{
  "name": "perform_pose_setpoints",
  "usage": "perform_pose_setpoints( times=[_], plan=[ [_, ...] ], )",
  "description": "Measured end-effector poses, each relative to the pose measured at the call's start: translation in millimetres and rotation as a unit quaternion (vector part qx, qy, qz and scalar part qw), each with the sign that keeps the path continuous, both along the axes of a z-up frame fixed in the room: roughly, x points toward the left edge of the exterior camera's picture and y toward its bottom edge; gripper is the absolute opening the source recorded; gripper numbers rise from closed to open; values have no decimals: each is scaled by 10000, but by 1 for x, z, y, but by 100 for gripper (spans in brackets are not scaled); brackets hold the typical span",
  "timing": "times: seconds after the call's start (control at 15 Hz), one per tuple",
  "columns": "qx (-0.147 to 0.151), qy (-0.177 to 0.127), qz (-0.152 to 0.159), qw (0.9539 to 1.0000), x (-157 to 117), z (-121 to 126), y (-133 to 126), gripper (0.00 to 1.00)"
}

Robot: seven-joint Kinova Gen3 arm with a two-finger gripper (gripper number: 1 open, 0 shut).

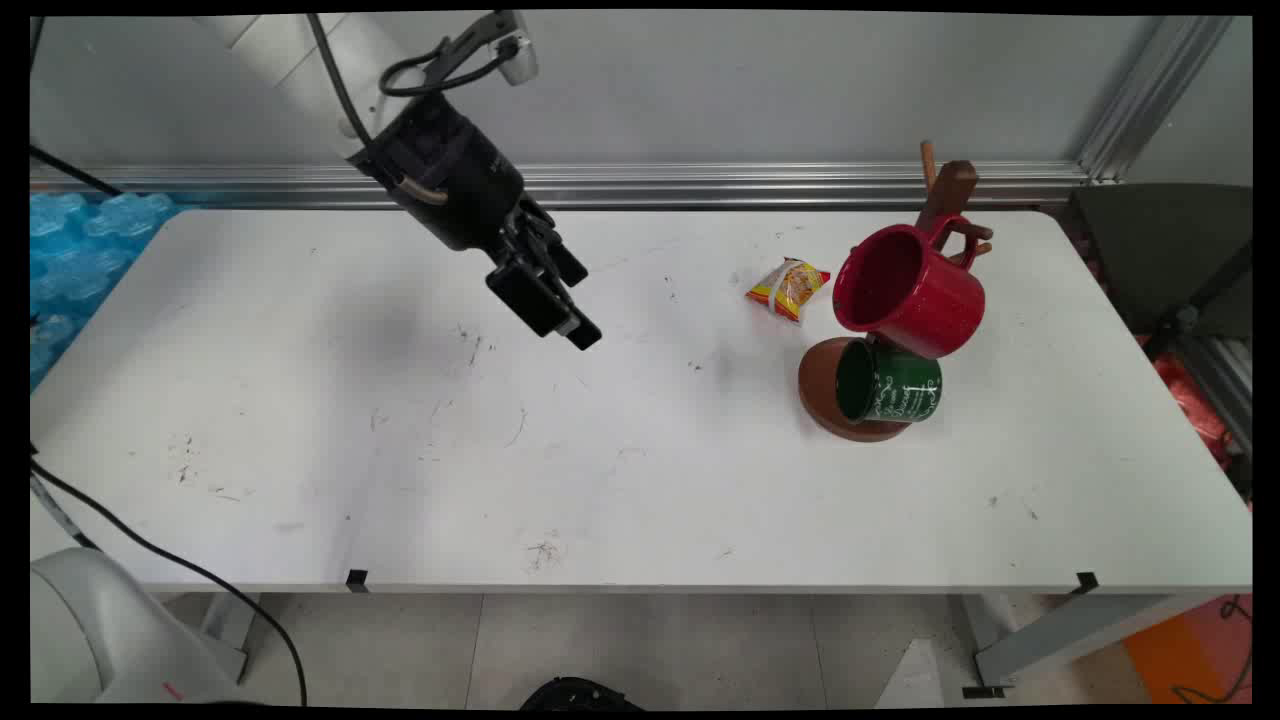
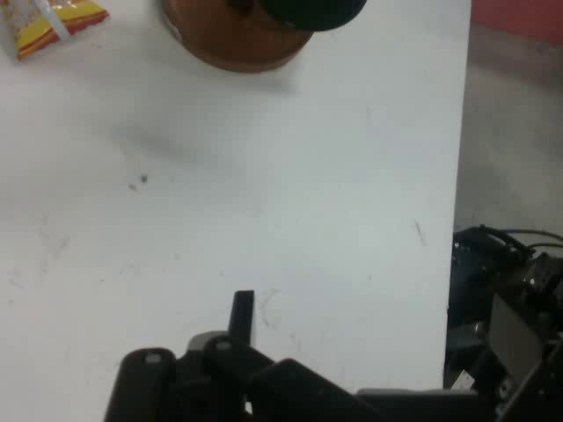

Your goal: Pick up the red mug from the rack

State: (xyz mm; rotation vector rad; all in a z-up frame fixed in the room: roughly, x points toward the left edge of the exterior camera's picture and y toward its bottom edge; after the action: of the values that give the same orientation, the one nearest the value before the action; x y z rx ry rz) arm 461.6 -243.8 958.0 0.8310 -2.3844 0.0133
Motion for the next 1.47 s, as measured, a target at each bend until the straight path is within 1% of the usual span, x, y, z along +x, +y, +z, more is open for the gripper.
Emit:
perform_pose_setpoints(
  times=[0.13,0.27,0.53,0.67,0.87,1.07,1.47],
  plan=[
    [-46,43,-84,9999,2,0,-3,100],
    [-128,132,-197,9996,-4,3,-9,100],
    [-380,333,-560,9972,-29,11,-23,100],
    [-472,443,-640,9958,-44,16,-29,100],
    [-596,587,-653,9944,-69,19,-39,100],
    [-695,746,-627,9928,-100,19,-49,100],
    [-790,975,-452,9911,-156,8,-65,100]
  ],
)
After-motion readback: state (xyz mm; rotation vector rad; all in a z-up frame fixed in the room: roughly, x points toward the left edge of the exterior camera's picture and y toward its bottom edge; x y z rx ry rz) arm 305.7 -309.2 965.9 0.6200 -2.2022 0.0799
